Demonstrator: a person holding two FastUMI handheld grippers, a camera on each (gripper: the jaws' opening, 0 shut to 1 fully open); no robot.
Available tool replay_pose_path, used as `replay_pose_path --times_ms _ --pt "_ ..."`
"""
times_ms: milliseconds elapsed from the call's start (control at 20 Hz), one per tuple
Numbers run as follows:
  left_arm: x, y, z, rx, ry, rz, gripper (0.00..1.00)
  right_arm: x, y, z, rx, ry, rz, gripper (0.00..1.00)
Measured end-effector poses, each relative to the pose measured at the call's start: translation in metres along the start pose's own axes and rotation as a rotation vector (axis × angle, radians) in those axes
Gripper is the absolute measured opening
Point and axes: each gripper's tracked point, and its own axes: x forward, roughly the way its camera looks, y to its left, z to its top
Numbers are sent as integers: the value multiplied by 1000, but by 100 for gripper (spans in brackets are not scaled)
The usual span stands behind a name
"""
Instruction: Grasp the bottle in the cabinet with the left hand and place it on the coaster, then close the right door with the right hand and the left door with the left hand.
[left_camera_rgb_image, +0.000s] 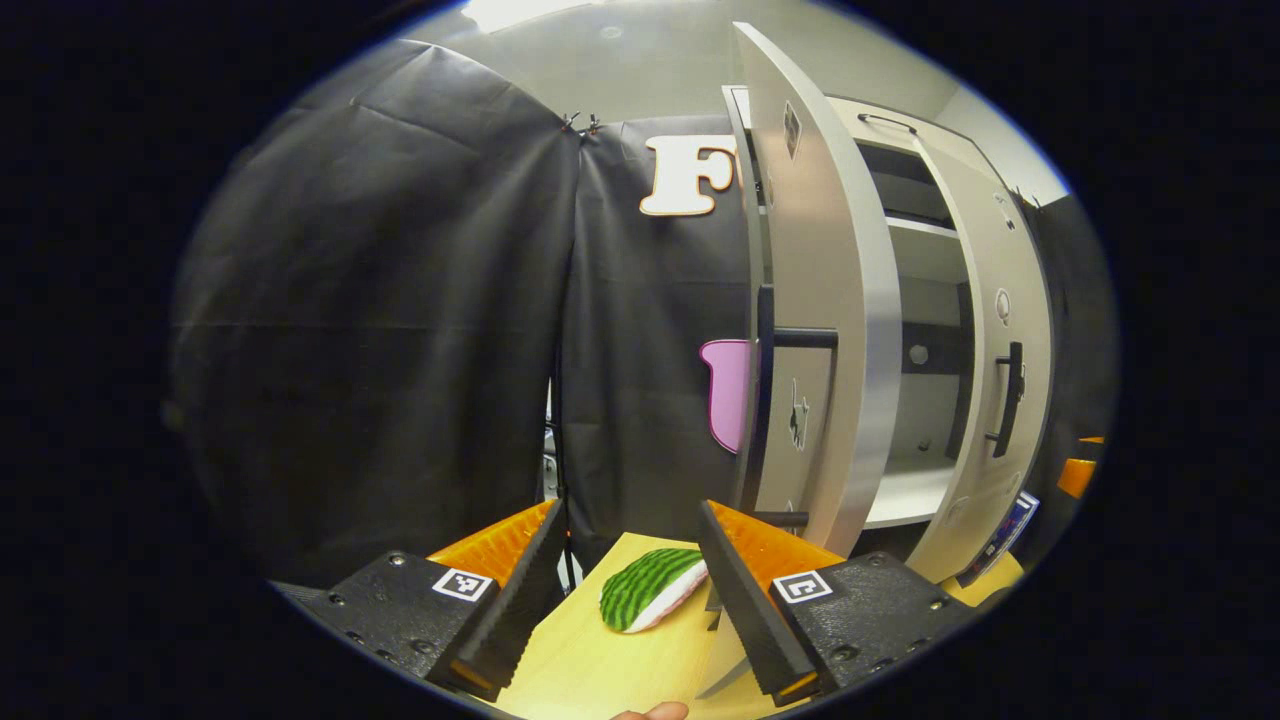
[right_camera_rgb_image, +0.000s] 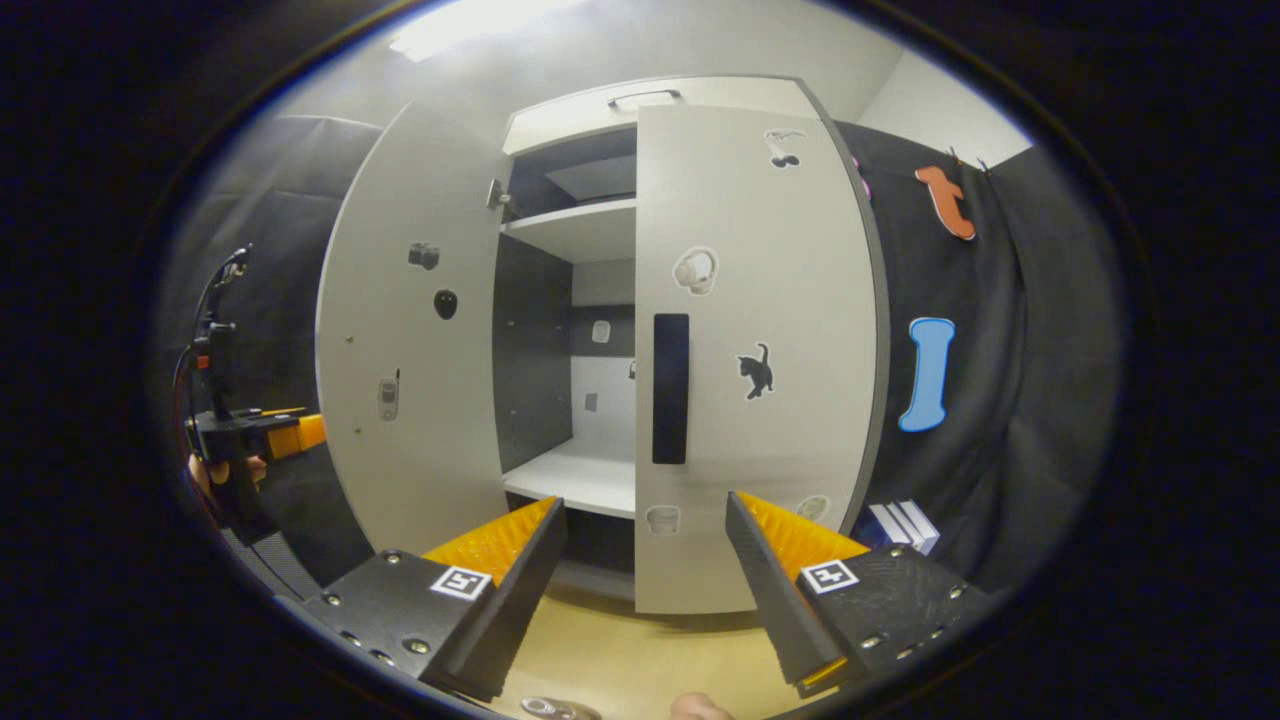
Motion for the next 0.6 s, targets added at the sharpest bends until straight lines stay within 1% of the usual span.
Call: replay_pose_path --times_ms 50,100,250,450,500,550,600 --pt "-1 -4 0 -9 1 -8 87 0 0 -2 0 1 2 94" --pt "-2 -8 -1 -18 2 -18 87 0 -1 -2 1 2 1 97" --pt "-6 -24 -2 -29 4 -54 87 -2 -7 -2 7 0 -6 97" --pt "-10 -41 -2 0 2 -94 87 -5 -14 -1 21 -4 -19 97" --pt "-10 -45 -2 2 3 -106 87 -5 -16 -1 22 -4 -22 100" --pt "-11 -49 -3 -2 6 -115 87 -6 -17 -2 22 -4 -25 97" --pt "-12 -52 -3 -7 7 -124 87 -6 -18 -2 21 -4 -28 97"
